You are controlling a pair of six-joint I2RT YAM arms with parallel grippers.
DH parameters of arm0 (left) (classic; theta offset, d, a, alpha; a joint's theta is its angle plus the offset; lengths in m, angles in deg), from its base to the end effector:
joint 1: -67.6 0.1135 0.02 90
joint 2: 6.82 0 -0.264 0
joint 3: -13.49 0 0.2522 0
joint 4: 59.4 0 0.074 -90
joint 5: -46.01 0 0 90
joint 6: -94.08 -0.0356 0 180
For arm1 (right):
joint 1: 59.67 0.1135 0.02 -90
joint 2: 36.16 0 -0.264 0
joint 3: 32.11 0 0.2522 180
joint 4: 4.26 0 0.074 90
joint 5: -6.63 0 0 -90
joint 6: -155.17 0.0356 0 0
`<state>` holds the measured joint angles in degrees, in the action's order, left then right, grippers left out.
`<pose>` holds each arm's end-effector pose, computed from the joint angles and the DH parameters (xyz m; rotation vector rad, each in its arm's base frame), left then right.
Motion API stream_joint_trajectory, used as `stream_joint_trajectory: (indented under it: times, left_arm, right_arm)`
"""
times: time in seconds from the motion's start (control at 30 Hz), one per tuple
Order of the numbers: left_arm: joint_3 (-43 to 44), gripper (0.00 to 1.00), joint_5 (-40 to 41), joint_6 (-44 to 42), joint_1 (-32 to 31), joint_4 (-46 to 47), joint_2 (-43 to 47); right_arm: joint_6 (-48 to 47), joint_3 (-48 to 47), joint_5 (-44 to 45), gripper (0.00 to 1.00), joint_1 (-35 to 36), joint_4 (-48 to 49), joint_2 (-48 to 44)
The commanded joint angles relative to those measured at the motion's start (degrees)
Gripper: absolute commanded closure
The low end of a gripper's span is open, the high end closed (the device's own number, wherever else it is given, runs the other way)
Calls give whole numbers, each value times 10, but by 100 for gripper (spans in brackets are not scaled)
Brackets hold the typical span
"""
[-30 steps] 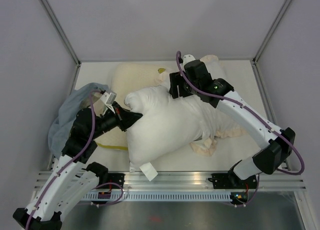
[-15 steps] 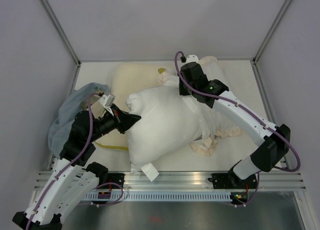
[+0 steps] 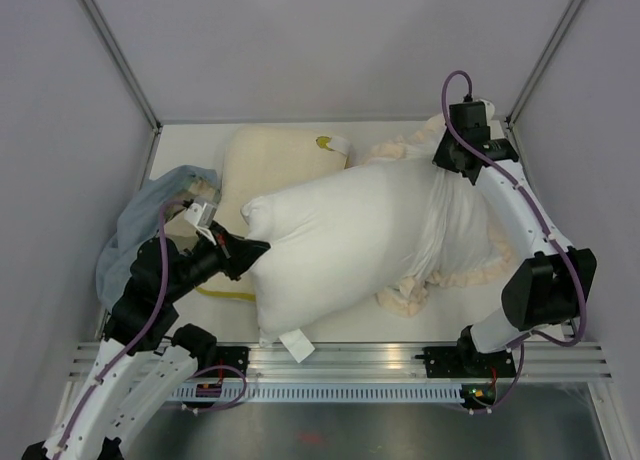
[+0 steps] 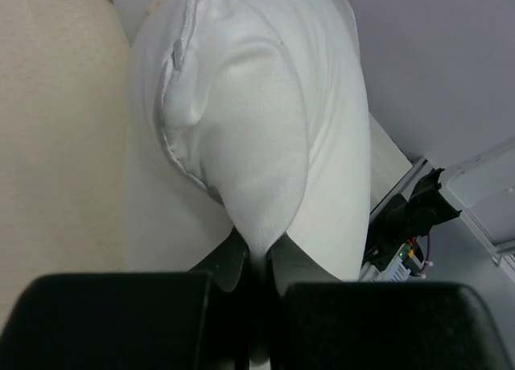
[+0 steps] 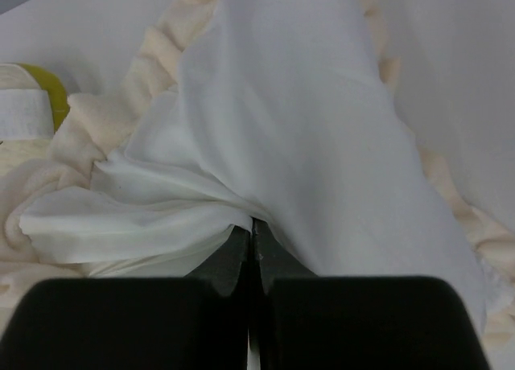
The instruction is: Remove the pillowcase from the pillow
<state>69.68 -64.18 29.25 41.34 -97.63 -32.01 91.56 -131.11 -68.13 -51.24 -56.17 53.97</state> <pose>0.0877 -0.0570 0.3422 0.2935 1.7612 -0.9573 0.3466 0.0419 0.3424 0.4880 2.2370 0.0053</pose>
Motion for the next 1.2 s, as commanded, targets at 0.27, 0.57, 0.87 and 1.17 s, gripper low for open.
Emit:
stream_joint_trajectory:
  times: [0.27, 0.57, 0.87, 1.17]
  left_arm:
    - [92, 98, 49, -23, 0, 8, -165]
    - [408, 35, 219, -70, 23, -108, -463]
    - [143, 0, 155, 32, 22, -51, -202]
    - [61, 0, 178, 80, 22, -162, -29]
  right_arm:
    - [-63, 63, -91, 26, -1, 46, -153]
    - [-71, 132, -74, 2, 37, -21, -298]
    - [-27, 311, -170, 2, 38, 41, -368]
    - [1, 379, -217, 2, 38, 84, -391]
